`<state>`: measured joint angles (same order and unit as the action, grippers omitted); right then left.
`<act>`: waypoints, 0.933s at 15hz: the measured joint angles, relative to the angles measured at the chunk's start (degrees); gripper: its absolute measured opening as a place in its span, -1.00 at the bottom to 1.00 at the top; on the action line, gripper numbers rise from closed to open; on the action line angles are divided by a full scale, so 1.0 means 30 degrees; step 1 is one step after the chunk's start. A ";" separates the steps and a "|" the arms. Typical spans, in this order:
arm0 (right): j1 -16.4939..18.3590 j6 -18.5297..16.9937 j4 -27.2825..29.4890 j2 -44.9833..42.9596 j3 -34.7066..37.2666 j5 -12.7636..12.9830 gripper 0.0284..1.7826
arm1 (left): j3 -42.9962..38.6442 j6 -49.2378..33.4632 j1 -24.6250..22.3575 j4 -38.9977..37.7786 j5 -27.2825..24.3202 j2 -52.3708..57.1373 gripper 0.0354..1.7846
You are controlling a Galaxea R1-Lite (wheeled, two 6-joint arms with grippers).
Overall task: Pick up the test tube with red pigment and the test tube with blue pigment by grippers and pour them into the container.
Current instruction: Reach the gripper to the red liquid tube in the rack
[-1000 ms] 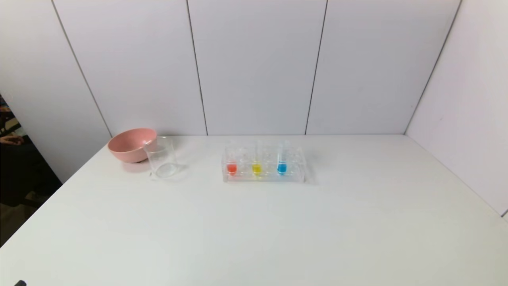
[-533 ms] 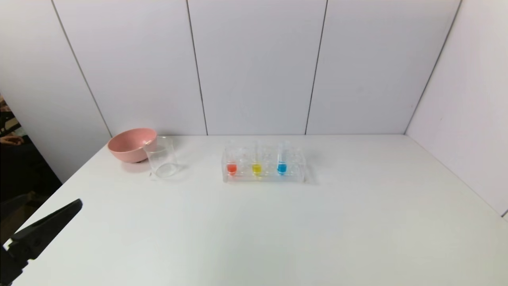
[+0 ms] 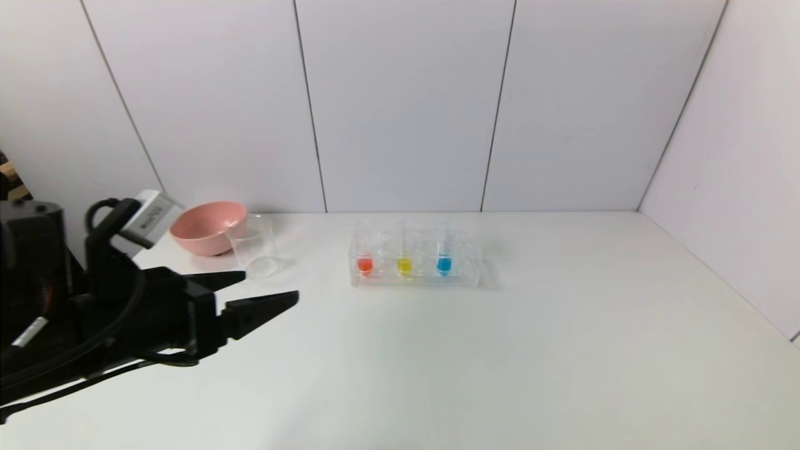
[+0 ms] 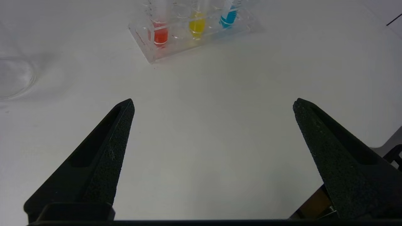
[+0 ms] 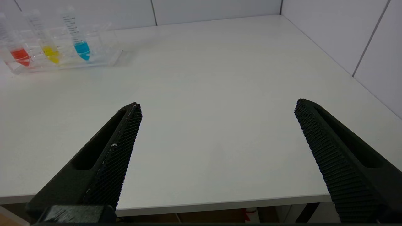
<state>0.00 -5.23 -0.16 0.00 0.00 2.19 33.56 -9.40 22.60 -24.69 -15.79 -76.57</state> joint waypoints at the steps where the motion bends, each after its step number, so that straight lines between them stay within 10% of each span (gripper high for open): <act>1: 0.0000 -0.0008 0.0000 0.0000 0.0000 0.0000 0.99 | 0.0866 -0.0455 0.1552 -0.0037 0.2040 -0.1276 0.98; 8: 0.0000 -0.0008 0.0000 0.0000 0.0000 0.0000 0.99 | 0.7306 -0.2129 0.5555 -0.1731 1.5267 -0.9842 0.98; 14: 0.0000 -0.0008 0.0000 0.0000 0.0000 0.0000 0.99 | 0.9878 -0.2085 0.5181 -0.4486 1.7571 -1.4178 0.98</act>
<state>0.00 -5.25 -0.16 0.00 0.00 2.19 63.20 -15.65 38.14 -38.14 36.93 -119.10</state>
